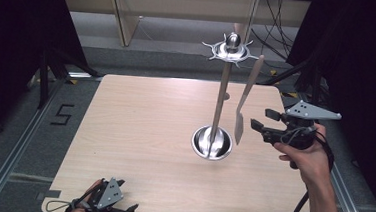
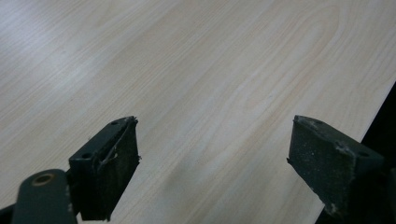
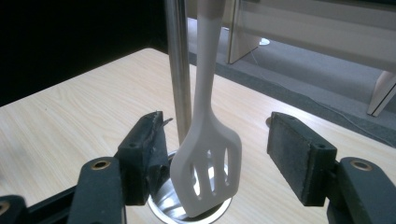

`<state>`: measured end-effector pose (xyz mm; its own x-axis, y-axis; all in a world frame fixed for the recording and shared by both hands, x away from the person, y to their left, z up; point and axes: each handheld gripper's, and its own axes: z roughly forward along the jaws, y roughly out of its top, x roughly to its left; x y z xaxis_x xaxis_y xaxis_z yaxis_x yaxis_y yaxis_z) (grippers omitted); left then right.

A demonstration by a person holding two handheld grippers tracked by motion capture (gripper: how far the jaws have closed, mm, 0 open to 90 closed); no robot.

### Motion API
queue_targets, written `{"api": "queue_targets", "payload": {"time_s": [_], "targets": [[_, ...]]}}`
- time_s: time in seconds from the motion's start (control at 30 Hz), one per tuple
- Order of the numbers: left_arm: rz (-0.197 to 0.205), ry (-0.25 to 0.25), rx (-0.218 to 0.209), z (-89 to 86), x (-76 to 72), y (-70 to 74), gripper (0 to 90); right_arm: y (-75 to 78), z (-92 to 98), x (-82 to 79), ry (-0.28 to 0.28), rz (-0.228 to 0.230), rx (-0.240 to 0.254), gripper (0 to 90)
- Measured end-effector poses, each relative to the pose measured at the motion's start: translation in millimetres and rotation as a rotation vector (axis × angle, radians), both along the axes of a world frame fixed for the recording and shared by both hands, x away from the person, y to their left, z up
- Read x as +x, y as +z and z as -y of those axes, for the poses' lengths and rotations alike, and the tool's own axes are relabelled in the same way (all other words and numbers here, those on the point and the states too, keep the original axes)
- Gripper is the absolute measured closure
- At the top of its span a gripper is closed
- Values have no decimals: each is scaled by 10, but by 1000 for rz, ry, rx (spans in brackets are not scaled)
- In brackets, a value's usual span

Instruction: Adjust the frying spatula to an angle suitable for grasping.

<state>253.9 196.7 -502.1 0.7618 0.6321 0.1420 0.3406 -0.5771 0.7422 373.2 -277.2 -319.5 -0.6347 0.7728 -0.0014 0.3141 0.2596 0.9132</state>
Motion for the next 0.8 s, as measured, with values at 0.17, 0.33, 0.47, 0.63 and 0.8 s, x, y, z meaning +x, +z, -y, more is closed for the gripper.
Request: {"api": "queue_targets", "payload": {"time_s": [0.17, 0.33, 0.47, 0.63, 0.8], "targets": [[-2, 2, 0, 0, 0, -2, 153, -115, 1, -24, -2, -5, 15, 376], [2, 0, -1, 0, 1, 3, 153, -176, 5, -14, 3, 4, 24, 373], [4, -1, 16, -8, 10, 5, 153, -195, -8, -39, 2, -11, 30, 372], [5, -2, 11, -2, 11, 2, 153, -231, 17, -69, 1, -22, 15, 364], [2, -12, 38, -13, 15, 22, 153, -336, 8, -79, 10, -31, 24, 358]]}}
